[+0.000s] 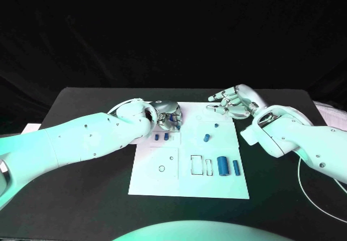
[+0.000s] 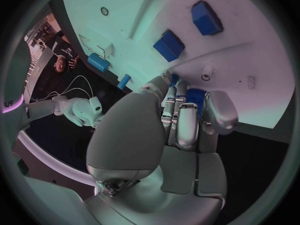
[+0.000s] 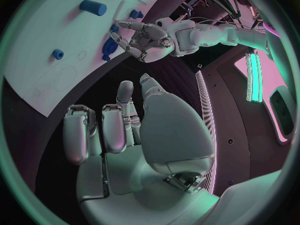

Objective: Assemble the parts on the task board

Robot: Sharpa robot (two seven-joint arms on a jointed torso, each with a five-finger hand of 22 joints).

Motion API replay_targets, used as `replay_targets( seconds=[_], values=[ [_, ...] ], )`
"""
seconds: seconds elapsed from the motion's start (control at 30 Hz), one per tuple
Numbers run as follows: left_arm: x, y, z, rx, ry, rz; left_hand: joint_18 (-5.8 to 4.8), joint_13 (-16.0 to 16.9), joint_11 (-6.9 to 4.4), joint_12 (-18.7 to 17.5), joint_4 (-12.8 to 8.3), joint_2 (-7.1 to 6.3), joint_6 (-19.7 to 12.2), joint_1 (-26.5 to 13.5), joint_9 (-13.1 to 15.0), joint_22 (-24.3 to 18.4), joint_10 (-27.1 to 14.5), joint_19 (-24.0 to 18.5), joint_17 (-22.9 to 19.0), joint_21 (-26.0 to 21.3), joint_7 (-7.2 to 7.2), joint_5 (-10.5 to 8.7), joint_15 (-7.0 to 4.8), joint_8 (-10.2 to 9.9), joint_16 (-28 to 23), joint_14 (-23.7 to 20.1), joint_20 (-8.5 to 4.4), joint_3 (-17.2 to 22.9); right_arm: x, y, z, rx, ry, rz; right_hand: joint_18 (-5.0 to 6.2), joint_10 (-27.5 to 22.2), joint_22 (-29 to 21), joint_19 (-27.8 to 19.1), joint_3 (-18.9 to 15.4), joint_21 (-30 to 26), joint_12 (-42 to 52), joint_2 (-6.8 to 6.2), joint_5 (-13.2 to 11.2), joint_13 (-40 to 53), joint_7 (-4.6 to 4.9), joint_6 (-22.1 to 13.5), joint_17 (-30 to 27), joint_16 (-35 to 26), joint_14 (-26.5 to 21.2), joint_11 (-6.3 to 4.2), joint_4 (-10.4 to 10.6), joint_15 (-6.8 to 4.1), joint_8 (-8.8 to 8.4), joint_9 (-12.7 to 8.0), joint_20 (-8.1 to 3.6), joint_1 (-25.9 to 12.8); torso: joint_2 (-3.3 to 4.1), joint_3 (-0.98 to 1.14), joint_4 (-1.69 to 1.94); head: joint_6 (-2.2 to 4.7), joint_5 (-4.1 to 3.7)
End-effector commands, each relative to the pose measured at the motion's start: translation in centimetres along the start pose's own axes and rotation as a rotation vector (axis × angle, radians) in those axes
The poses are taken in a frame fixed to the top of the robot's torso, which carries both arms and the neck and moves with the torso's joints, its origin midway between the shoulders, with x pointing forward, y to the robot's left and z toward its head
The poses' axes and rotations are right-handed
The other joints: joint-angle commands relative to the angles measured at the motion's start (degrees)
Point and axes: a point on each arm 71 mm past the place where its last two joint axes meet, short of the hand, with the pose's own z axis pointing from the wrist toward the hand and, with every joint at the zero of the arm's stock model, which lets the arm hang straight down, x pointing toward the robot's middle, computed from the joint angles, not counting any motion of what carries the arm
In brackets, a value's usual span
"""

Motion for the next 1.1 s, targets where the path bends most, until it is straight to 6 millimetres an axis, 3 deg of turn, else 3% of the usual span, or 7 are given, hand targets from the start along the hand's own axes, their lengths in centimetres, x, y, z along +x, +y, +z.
replay_targets(
  seconds=[0.03,0.5,0.83,1.1],
  values=[
    [0.31,-0.10,0.10,-0.013,0.039,0.025,-0.94,-0.19,-0.03,-0.43,-0.19,0.58,0.65,0.24,-0.19,0.43,0.76,0.40,-0.14,0.56,0.02,-0.10,-0.52,-0.37,-0.10,2.34,0.08,0.86,0.19,0.09,0.00,-0.008,0.016,-0.002,0.31,-0.37,1.30,-0.34,-0.23,-0.24,0.09,0.33,0.37,0.07,0.06,0.06,0.08,-0.10,2.28,0.05,-0.18,0.18,-0.03,0.09,0.19,0.13,-0.03,0.00,0.05,-0.08,-0.06],
    [0.36,0.01,0.48,-0.028,0.048,0.021,-1.25,-0.61,-0.43,-1.09,-1.29,1.23,2.50,0.28,-0.81,2.36,2.92,0.57,-0.83,2.27,-0.11,-0.22,-0.85,-1.00,0.19,2.31,-0.25,4.49,0.25,0.12,0.02,-0.010,0.018,-0.001,0.30,-0.36,1.32,-0.33,-0.24,-0.24,0.13,0.35,0.42,0.08,0.06,0.07,0.09,-0.10,2.28,0.05,-0.17,0.18,-0.02,0.09,0.18,0.14,-0.02,0.03,-0.02,-0.25,-0.02],
    [0.36,0.16,0.69,-0.037,0.048,0.011,-1.31,-0.78,-0.30,-1.57,-1.41,0.92,2.82,-0.40,-1.03,2.73,3.16,0.57,-1.26,2.56,0.00,-0.31,-0.79,-1.30,0.12,2.24,-0.22,5.12,0.29,0.18,0.00,-0.011,0.021,-0.001,0.30,-0.36,1.32,-0.33,-0.24,-0.24,0.13,0.35,0.42,0.08,0.06,0.07,0.09,-0.10,2.28,0.05,-0.17,0.18,-0.02,0.09,0.18,0.14,-0.03,0.04,0.04,-0.35,-0.12],
    [-0.37,0.14,0.14,-0.019,-0.021,-0.067,-1.60,-0.63,-0.74,-1.92,-1.78,0.65,5.27,-1.62,-1.02,4.37,5.64,0.89,-2.10,4.08,-0.22,-0.27,-1.07,-0.98,0.03,2.12,-0.40,6.27,0.27,0.15,0.00,-0.010,0.020,-0.001,0.31,-0.34,1.31,-0.33,-0.27,-0.24,0.19,0.38,0.48,0.10,0.06,0.09,0.07,-0.12,2.28,0.05,-0.14,0.18,-0.01,0.10,0.18,0.13,-0.08,-0.01,0.08,-0.24,-0.08]
  ],
)
